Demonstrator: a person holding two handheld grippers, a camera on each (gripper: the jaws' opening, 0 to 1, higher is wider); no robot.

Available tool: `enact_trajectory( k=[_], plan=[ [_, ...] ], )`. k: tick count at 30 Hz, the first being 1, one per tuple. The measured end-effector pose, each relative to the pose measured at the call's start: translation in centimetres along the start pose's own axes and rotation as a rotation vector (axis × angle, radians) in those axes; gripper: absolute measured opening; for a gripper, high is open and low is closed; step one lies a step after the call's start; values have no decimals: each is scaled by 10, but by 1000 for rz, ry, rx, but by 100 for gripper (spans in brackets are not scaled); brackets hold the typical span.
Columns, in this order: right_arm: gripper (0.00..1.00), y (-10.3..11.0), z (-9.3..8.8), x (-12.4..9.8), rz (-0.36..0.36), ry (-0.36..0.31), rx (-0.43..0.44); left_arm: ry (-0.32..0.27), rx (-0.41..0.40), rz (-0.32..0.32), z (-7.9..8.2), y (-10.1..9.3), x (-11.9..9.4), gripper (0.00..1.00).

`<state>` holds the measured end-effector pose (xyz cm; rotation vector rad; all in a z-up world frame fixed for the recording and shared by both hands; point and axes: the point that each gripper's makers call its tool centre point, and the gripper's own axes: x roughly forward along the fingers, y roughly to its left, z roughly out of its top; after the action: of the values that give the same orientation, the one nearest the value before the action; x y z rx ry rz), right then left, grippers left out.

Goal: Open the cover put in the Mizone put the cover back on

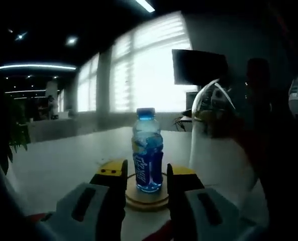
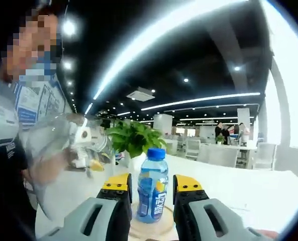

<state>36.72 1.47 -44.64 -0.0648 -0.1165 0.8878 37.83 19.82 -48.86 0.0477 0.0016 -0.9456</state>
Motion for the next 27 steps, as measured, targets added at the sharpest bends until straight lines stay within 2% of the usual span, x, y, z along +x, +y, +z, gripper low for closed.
enact_trajectory(
  k=[10, 16, 19, 24, 26, 27],
  plan=[
    [25, 5, -17, -25, -51, 32, -28, 9, 8, 6, -2, 3, 0, 24],
    [25, -3, -34, -42, -95, 21, 35, 16, 2, -3, -5, 1, 2, 24],
    [25, -7, -42, -49, -110, 30, 51, 4, -17, -28, -3, -5, 5, 24],
    [25, -11, -51, -60, -128, 42, 65, 17, -18, -10, -1, -1, 5, 25],
    [25, -14, -53, -64, -134, 43, 68, -10, -20, -7, 0, -3, -1, 25],
    [25, -14, -55, -65, -135, 44, 70, -39, -11, 17, 2, 0, -3, 25]
  ],
)
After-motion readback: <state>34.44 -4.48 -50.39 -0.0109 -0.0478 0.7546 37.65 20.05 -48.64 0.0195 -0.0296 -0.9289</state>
